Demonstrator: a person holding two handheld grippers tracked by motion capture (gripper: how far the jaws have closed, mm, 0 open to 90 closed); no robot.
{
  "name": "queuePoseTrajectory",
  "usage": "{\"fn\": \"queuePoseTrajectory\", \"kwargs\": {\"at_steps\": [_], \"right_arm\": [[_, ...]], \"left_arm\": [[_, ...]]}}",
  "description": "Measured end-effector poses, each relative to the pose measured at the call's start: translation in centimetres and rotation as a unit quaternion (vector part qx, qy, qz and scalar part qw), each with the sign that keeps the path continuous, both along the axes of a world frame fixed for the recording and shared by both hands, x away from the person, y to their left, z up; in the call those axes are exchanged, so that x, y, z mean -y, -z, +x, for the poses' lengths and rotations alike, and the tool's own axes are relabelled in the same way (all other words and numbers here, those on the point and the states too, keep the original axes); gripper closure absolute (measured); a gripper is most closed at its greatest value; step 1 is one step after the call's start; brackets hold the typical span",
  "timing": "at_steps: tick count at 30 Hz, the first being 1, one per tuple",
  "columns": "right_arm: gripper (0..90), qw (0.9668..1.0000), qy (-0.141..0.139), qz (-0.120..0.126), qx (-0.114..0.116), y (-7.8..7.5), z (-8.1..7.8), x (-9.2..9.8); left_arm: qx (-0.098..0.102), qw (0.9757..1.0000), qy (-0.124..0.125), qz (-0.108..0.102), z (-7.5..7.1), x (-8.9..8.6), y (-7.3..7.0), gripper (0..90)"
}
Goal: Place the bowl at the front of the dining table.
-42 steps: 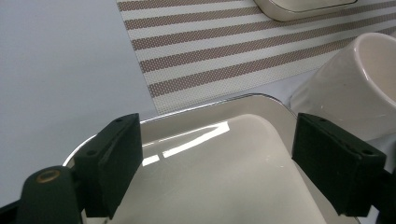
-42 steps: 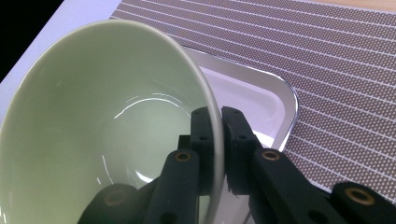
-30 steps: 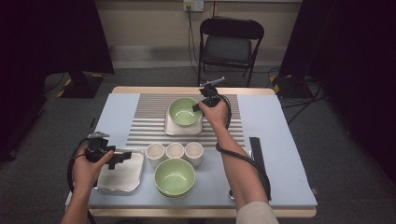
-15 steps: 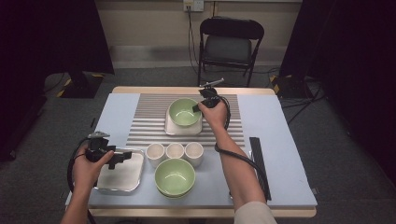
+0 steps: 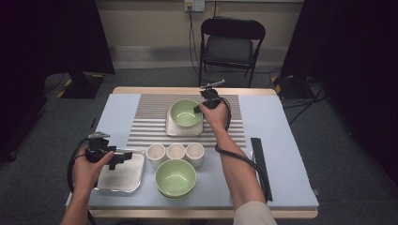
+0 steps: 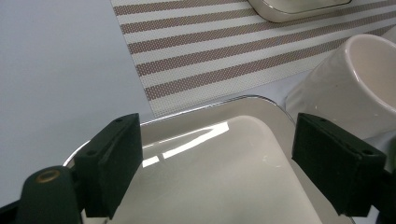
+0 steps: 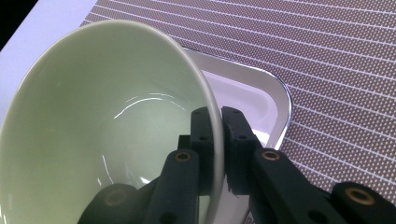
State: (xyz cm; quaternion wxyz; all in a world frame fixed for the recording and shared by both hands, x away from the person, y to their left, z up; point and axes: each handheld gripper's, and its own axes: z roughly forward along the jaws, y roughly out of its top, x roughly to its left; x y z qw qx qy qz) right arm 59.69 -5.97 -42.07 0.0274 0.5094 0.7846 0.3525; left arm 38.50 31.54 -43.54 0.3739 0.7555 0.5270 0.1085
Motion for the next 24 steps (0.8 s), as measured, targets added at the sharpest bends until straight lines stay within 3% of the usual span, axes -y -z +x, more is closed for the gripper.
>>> {"fn": "queuePoseTrajectory", "kwargs": {"at_steps": [24], "right_arm": [[83.6, 0.9999, 0.004, -0.012, 0.004, 0.58, 0.32, -0.5]], "left_arm": [[0.0, 1.0, -0.001, 0.004, -0.02, -0.06, -0.07, 15.9]]}}
